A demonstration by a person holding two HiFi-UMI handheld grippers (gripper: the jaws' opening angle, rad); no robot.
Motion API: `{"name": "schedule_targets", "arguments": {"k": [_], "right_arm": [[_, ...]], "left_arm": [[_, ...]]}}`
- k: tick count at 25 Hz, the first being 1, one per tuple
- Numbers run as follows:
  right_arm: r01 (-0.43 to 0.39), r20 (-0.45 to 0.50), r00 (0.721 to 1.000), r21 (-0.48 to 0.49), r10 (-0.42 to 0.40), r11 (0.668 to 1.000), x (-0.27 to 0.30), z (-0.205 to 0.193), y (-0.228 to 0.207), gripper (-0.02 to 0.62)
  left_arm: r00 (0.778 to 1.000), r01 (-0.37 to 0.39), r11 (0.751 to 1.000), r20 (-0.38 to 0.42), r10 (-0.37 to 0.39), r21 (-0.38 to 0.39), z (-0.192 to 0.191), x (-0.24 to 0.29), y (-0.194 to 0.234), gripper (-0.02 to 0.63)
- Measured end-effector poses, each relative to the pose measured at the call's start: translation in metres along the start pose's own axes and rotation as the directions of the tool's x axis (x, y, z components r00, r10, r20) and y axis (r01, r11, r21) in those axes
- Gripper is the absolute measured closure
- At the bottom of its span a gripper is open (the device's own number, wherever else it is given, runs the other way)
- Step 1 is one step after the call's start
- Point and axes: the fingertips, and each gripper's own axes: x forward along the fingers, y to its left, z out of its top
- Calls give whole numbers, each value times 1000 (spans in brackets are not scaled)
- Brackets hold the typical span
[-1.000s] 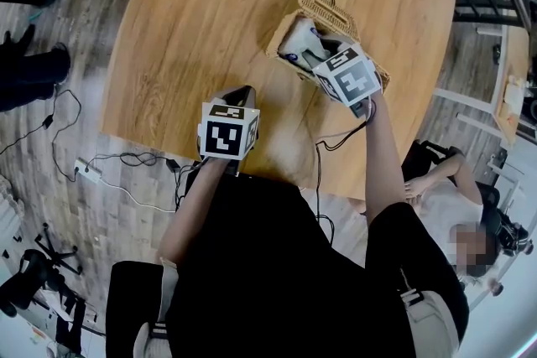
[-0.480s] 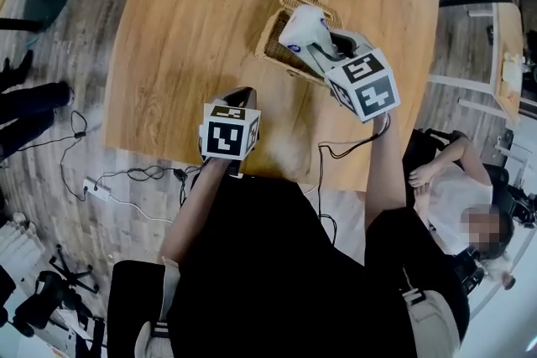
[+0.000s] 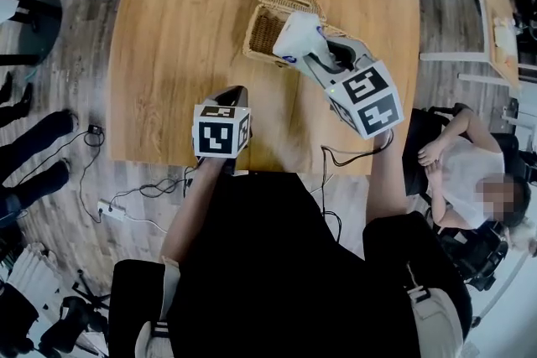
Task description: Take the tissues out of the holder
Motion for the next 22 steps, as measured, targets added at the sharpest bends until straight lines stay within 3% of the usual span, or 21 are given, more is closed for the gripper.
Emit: {"name": "schedule_targets", "arguments": {"k": [11,15,22], "right_arm": [[-111,12,994,10,111,994,8,-6,88,451],[-179,7,984,-27,179,984,29,5,116,454],[-249,-11,968,-112,249,962,88,44,158,454]], "left_arm": [[998,-59,998,-12,59,-22,-43,-44,21,594],[995,-98,992,4,99,-79,-58,-62,30,594],[979,-184,960,50,198,-211,-70,-101,79,594]]}}
